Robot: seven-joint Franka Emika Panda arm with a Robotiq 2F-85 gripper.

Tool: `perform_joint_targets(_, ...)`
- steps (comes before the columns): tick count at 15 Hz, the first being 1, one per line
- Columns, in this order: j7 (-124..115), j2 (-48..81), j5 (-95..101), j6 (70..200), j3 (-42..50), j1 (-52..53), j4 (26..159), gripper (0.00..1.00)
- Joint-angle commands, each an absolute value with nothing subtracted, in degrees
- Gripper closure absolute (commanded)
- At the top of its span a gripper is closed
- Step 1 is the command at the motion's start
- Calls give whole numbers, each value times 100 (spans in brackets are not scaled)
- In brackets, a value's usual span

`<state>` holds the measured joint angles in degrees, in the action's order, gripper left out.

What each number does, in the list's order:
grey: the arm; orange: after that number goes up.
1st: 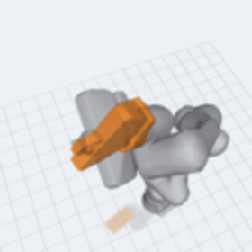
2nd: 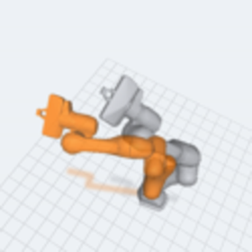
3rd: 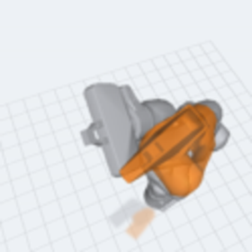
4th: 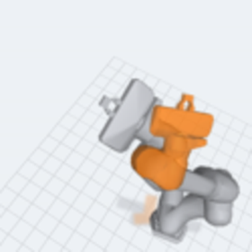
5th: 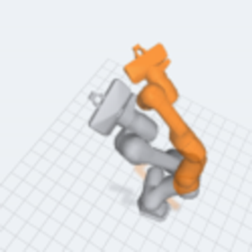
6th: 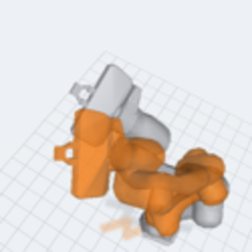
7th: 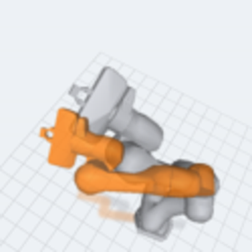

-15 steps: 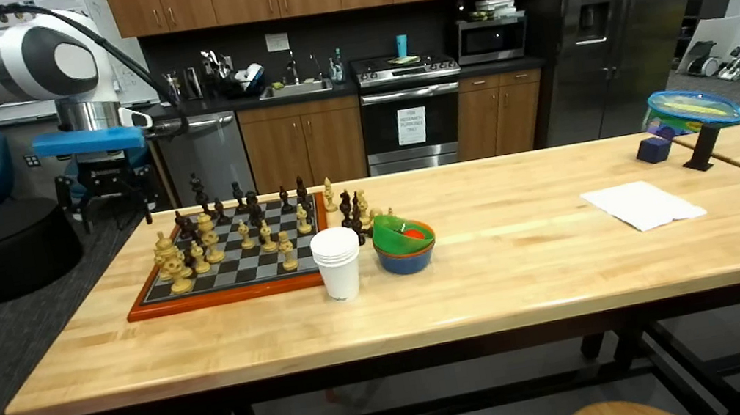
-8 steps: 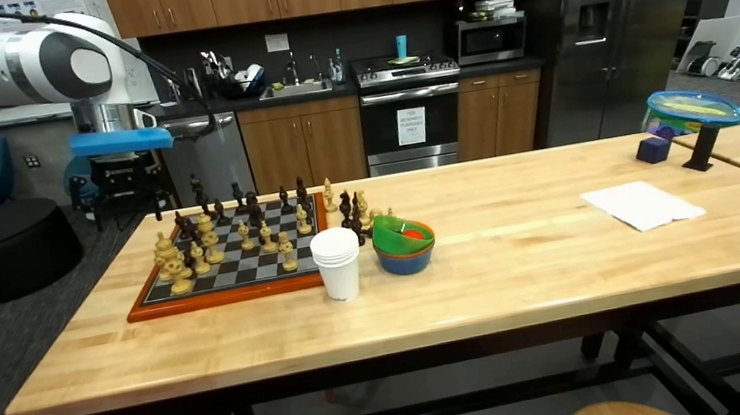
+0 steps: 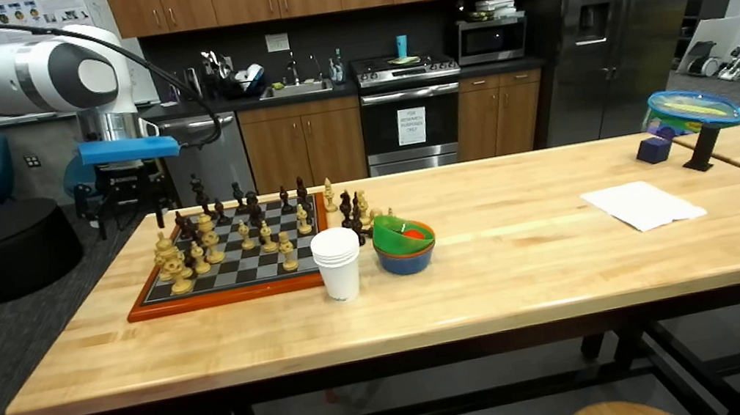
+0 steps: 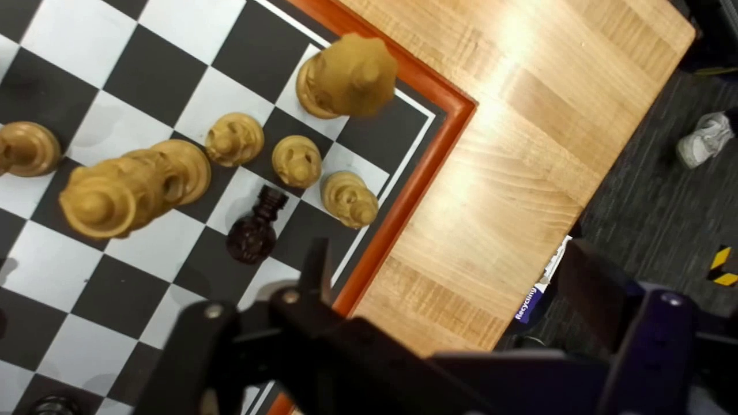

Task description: Move a chess piece on the chess board

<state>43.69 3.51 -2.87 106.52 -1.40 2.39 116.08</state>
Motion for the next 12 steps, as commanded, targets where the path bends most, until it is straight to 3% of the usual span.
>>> perform_joint_targets(1,4770,458,-285,10731,-185,170,11586,0)
perform_joint_targets(12,5260,589,-280,10793,-193,118,11615,0)
